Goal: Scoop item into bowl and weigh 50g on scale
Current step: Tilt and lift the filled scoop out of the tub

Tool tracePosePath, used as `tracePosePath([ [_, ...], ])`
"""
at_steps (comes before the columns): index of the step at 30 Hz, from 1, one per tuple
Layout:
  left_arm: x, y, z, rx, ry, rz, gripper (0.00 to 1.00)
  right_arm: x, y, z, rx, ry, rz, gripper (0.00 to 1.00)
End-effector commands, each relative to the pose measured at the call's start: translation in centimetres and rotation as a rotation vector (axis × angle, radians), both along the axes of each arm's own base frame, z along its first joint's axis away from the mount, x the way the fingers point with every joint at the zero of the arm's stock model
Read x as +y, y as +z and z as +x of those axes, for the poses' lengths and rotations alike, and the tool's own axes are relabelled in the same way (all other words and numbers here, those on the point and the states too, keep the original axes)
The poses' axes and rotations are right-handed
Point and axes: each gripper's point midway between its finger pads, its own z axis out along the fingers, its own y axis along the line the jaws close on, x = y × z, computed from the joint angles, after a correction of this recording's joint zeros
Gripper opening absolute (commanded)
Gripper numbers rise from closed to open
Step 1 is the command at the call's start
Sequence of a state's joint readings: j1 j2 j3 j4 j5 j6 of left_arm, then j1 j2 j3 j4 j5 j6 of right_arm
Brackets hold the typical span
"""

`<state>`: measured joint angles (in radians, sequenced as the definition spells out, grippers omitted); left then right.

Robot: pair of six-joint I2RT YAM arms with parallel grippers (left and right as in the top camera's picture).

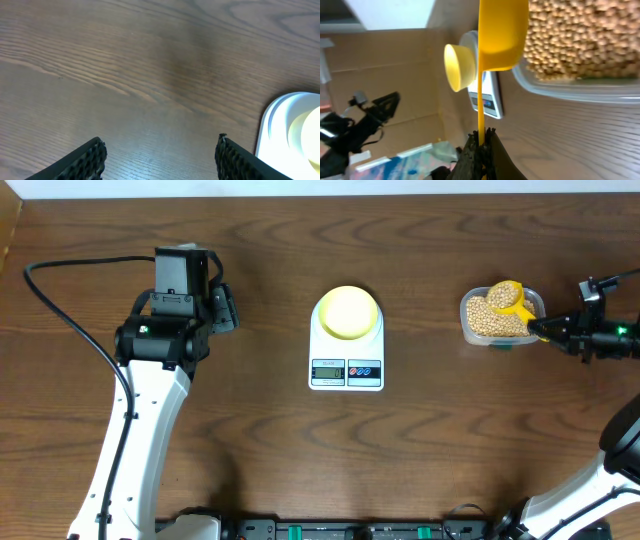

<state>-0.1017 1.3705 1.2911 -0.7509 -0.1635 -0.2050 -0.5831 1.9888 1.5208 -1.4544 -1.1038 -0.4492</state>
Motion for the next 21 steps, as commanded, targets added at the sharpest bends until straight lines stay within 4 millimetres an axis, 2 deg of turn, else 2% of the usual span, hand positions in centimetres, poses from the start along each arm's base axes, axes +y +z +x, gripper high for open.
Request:
tracePosePath([
  [1, 0.3, 0.6, -0.2, -0.019, -0.001, 0.018, 0.73, 0.8, 1.7, 0.7, -0.106, -0.002, 0.082, 0.01],
  [8, 0.3, 0.6, -0.2, -0.019, -0.001, 0.018, 0.73, 2.9, 3.4, 0.6, -0.159, 0.031, 0.151, 0.01],
  [12, 0.3, 0.6, -0.2, -0.019, -0.002, 0.018, 0.73, 4.7, 4.2, 0.8, -0.182, 0.062, 0.192, 0.01],
  [16, 0.3, 0.6, -0.2, -0.019, -0.002, 0.018, 0.73, 7.3, 4.8, 1.0, -0.19, 0.114, 0.227, 0.01],
  [21, 0.3, 0.6, -0.2, -0.019, -0.005, 0.02, 0.73, 11.6, 5.7, 1.1, -0.214, 0.203, 0.28, 0.01],
])
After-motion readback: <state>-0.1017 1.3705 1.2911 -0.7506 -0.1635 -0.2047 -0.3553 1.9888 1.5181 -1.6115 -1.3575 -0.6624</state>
